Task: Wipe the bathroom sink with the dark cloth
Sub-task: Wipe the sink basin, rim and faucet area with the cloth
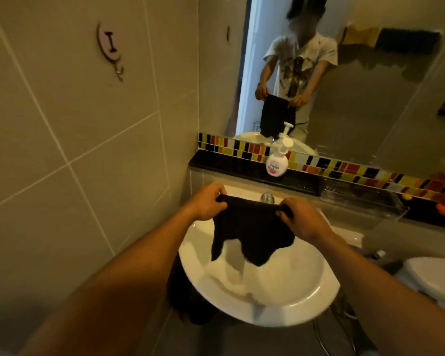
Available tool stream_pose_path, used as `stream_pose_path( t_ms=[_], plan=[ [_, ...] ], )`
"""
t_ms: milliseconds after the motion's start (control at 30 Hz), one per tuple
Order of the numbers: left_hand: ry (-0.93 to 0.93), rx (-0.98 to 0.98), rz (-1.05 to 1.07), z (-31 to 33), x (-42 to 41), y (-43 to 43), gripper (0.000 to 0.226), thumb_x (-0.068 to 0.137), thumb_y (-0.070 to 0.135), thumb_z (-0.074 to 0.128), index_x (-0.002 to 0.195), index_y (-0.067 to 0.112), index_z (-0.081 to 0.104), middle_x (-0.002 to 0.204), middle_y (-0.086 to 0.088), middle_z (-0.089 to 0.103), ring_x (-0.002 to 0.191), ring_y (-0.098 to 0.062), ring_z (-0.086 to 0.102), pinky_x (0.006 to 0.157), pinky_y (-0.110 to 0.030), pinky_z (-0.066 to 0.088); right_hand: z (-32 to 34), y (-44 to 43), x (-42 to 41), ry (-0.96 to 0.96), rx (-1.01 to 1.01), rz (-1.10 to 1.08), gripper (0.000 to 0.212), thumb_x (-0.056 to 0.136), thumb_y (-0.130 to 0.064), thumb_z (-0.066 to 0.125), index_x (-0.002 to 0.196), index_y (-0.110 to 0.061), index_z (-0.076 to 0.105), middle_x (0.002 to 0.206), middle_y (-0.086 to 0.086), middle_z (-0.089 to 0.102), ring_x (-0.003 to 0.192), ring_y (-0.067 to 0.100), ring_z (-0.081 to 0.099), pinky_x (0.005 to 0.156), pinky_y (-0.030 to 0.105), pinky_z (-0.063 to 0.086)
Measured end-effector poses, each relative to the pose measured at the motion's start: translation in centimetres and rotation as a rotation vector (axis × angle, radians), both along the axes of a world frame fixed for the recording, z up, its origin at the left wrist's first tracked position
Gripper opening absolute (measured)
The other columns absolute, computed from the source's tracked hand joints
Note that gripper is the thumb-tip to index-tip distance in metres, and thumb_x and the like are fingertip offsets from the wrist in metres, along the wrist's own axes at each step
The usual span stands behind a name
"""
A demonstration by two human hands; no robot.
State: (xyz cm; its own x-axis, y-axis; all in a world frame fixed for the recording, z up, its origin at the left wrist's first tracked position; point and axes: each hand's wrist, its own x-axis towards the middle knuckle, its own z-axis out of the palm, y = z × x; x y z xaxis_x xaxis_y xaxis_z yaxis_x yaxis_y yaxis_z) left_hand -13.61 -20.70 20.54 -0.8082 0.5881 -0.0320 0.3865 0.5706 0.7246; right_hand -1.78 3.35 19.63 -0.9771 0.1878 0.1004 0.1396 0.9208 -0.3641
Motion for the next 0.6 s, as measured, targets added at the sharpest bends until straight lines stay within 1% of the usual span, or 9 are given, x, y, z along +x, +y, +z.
stream_pose_path(
  t_ms=[33, 67, 133, 233, 333, 467, 600],
  plan=[
    [0.016, -0.01, 0.026, 0.4, -0.3, -1.4, 0.011, 0.088, 0.012, 0.061, 0.094, 0.02, 0.056, 0.085, 0.0, 0.057, 0.077, -0.013, 0.057, 0.063, -0.025, 0.046, 0.2, -1.3, -0.8, 0.012, -0.002, 0.024, 0.016, 0.09, -0.026, 0.058, 0.104, -0.021, 0.062, 0.103, 0.002, 0.063, 0.092, 0.02, 0.059, 0.079, 0.034, 0.051],
    [0.041, -0.027, 0.057, 0.7, -0.5, -2.8, 0.013, 0.087, 0.013, 0.061, 0.092, 0.023, 0.055, 0.085, 0.0, 0.058, 0.076, -0.012, 0.057, 0.063, -0.024, 0.045, 0.4, -2.5, -1.6, 0.022, -0.007, 0.046, 0.017, 0.09, -0.025, 0.059, 0.105, -0.019, 0.062, 0.104, 0.003, 0.063, 0.093, 0.02, 0.059, 0.078, 0.033, 0.05],
    [0.093, -0.065, 0.133, 1.0, -0.9, -5.8, 0.015, 0.085, 0.013, 0.063, 0.087, 0.026, 0.055, 0.085, 0.0, 0.06, 0.077, -0.015, 0.059, 0.068, -0.031, 0.05, 0.6, -4.8, -3.2, 0.035, -0.016, 0.087, 0.018, 0.089, -0.022, 0.06, 0.107, -0.018, 0.061, 0.104, 0.004, 0.063, 0.093, 0.02, 0.058, 0.077, 0.031, 0.048],
    [0.135, -0.139, 0.23, 0.3, -1.5, -9.6, 0.016, 0.082, 0.013, 0.064, 0.085, 0.026, 0.056, 0.086, -0.002, 0.062, 0.077, -0.018, 0.059, 0.069, -0.035, 0.051, 0.1, -7.8, -5.2, 0.0, -0.032, 0.127, 0.019, 0.088, -0.021, 0.06, 0.107, -0.017, 0.061, 0.104, 0.006, 0.063, 0.094, 0.023, 0.059, 0.08, 0.035, 0.05],
    [0.137, -0.234, 0.274, -1.6, -1.7, -12.1, 0.015, 0.08, 0.015, 0.065, 0.093, 0.021, 0.061, 0.093, -0.007, 0.066, 0.081, -0.024, 0.063, 0.072, -0.04, 0.054, -1.4, -9.7, -6.7, -0.088, -0.023, 0.175, 0.02, 0.087, -0.023, 0.061, 0.106, -0.014, 0.062, 0.105, 0.009, 0.063, 0.097, 0.027, 0.06, 0.081, 0.037, 0.049],
    [0.127, -0.37, 0.272, -5.0, -2.2, -13.3, 0.019, 0.08, 0.021, 0.066, 0.098, 0.02, 0.061, 0.1, -0.009, 0.066, 0.087, -0.029, 0.064, 0.073, -0.038, 0.053, -4.4, -10.8, -8.5, -0.199, -0.024, 0.186, 0.022, 0.086, -0.024, 0.061, 0.106, -0.015, 0.063, 0.108, 0.009, 0.064, 0.099, 0.027, 0.059, 0.082, 0.035, 0.048],
    [0.087, -0.461, 0.288, -8.4, -3.3, -13.0, 0.022, 0.08, 0.028, 0.066, 0.1, 0.021, 0.06, 0.104, -0.006, 0.066, 0.093, -0.029, 0.064, 0.075, -0.039, 0.053, -8.1, -10.6, -10.5, -0.301, -0.054, 0.168, 0.022, 0.087, -0.022, 0.06, 0.107, -0.016, 0.063, 0.109, 0.008, 0.063, 0.097, 0.026, 0.059, 0.074, 0.028, 0.042]
  ],
)
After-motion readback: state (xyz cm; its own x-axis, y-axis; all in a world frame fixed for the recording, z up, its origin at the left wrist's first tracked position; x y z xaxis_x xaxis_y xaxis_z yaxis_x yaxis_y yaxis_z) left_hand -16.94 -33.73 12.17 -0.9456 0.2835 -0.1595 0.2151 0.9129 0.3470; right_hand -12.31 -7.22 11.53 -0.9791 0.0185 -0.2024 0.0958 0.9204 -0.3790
